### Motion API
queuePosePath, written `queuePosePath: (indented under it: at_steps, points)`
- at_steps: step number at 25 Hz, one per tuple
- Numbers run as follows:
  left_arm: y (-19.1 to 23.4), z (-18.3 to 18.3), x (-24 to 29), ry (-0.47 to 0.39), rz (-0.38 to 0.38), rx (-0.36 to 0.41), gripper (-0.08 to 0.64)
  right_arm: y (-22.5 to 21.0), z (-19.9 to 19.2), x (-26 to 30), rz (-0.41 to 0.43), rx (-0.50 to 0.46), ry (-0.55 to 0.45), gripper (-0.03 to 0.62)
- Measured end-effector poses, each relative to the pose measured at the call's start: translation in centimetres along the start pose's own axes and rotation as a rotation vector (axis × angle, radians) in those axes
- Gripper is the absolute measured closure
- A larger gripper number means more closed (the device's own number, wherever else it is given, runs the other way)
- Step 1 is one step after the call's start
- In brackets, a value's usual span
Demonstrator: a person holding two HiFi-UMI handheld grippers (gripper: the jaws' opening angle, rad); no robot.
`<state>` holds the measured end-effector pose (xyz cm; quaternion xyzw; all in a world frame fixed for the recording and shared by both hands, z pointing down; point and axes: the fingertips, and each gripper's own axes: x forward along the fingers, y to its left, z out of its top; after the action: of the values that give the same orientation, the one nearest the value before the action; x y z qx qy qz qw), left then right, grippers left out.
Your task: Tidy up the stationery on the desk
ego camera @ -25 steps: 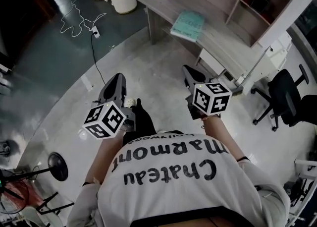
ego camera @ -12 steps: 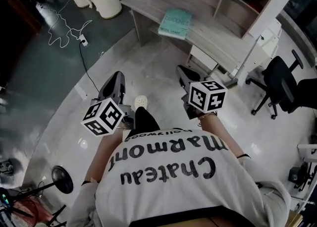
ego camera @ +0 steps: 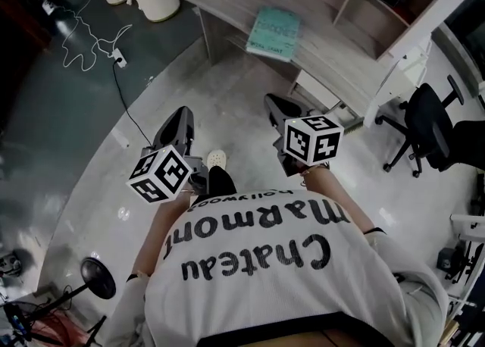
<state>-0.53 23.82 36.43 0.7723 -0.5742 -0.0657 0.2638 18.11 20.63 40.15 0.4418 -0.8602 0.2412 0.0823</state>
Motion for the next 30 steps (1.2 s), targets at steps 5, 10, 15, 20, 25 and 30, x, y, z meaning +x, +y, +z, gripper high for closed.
queuePosePath:
  at_steps: [5,10,15,20,25,30]
  points:
    - [2.7,3.6,4.0,-0.001,-0.029,-0.001,0.545,-0.7,2.9,4.4,-0.040,0.010,-0.017,0.578]
    - [5.0,7.4,8.3,0.008,-0.065,0.011,0.545,-1.9,6.6,8.5,-0.088,0.031,-0.050,0.578]
    - [7.0,10.2,12.4,0.028,-0.107,0.018,0.545,-2.8,8.8,12.0,-0.139,0.051,-0.065,0.578]
    - [9.3,12.2,16.2,0.060,-0.151,0.023,0.545,-3.6,10.2,15.2,-0.193,0.080,-0.080,0.578]
    - [11.2,12.8,19.5,0.105,-0.185,0.022,0.543,-5.0,10.0,17.7,-0.250,0.128,-0.073,0.578]
    - [13.3,12.8,21.9,0.149,-0.201,0.015,0.543,-6.1,9.2,20.0,-0.297,0.163,-0.051,0.578]
